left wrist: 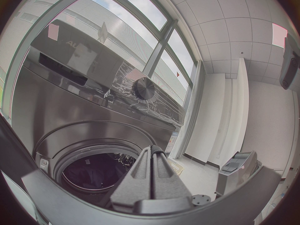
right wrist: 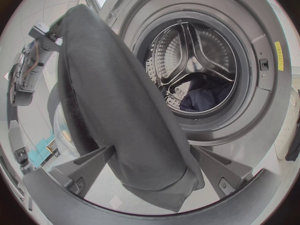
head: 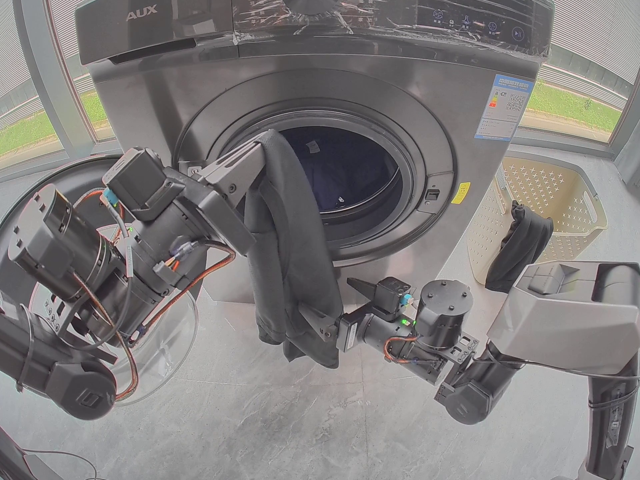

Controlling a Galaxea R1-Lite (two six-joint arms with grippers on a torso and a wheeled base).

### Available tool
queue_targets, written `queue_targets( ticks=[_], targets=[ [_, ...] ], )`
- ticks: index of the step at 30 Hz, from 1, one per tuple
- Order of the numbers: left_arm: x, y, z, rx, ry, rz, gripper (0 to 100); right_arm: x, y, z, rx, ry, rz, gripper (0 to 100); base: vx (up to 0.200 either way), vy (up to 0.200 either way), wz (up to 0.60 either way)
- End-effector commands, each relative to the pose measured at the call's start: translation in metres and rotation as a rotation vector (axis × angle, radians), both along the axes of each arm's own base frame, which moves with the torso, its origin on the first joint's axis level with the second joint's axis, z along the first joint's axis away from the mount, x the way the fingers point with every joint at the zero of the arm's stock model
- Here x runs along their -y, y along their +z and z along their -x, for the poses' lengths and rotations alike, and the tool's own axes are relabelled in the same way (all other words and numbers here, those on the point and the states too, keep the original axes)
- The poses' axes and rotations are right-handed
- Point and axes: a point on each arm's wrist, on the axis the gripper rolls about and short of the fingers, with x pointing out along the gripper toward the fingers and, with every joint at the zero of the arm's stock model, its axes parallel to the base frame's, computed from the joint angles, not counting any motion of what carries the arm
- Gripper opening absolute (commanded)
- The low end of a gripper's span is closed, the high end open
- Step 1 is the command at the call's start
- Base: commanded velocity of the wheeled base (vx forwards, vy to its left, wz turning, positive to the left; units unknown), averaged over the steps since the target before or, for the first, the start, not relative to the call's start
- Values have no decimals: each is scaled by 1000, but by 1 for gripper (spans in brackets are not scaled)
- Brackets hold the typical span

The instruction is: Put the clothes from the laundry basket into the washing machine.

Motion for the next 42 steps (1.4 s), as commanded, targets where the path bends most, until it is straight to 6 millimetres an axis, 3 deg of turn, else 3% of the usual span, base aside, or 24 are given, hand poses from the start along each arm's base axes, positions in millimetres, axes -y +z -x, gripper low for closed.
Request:
queue_targets(
  ticks=[1, 11, 23, 24, 33, 39, 40, 42],
  targets=[
    [0, 5, 3, 17, -7, 11, 0, -3, -25, -29, 4, -24, 19, 100, 0, 0, 0],
    [-1, 7, 6, 22, -10, 14, 0, -30, -39, -33, 41, 52, 7, 100, 0, 0, 0],
    [-1, 9, 5, 29, -8, 21, 0, -40, -43, -45, 69, 41, -34, 100, 0, 0, 0],
    [-1, 10, 6, 31, -8, 22, 0, -39, -42, -45, 71, 40, -36, 0, 0, 0, 0],
    [-3, 8, 4, 23, 3, 20, 0, -25, -18, -49, 111, 3, -80, 0, 0, 0, 0],
    [-14, 1, -7, -4, 62, 0, 0, 8, 27, -46, 151, -53, -110, 0, 0, 0, 0],
    [-15, -4, -10, -18, 71, -9, 0, 8, 27, -46, 151, -53, -110, 0, 0, 0, 0],
    [-17, -9, -14, -34, 84, -21, 0, 27, 46, -44, 180, -87, -125, 0, 0, 0, 0]
  ],
)
